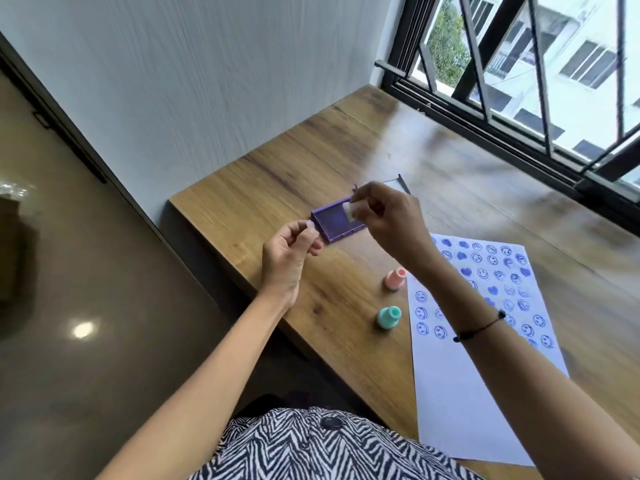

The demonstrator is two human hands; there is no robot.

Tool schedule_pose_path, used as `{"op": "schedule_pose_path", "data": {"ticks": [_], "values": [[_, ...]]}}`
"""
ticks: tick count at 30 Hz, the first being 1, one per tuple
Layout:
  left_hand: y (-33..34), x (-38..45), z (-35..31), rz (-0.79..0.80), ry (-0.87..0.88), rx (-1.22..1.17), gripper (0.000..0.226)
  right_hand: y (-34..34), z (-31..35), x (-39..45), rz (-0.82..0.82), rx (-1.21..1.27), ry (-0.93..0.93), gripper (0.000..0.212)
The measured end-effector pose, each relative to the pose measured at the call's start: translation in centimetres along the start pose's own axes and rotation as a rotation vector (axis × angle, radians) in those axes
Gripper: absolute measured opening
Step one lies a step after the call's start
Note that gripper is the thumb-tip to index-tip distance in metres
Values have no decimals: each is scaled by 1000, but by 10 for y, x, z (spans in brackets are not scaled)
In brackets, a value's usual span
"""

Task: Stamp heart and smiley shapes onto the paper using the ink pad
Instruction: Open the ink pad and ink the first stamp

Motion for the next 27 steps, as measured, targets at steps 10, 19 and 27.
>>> {"op": "schedule_pose_path", "data": {"ticks": [10,19,27], "values": [[3,5,14,-31,3,141,7,41,-18,35,318,-587,-206,11],[8,3,13,-43,47,218,16,34,-23,42,321,-625,-173,9],[10,-1,11,-16,83,293,12,36,-28,47,342,-630,-91,12]]}}
Point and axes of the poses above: each hand's wrist, its own x-axis towards the middle knuckle, its own y-axis out of the palm, z = x × y, the point moved 1 cm from there along x, towards the middle knuckle, and after that the axes turned 8 degrees about x, right-handed, at the moved point
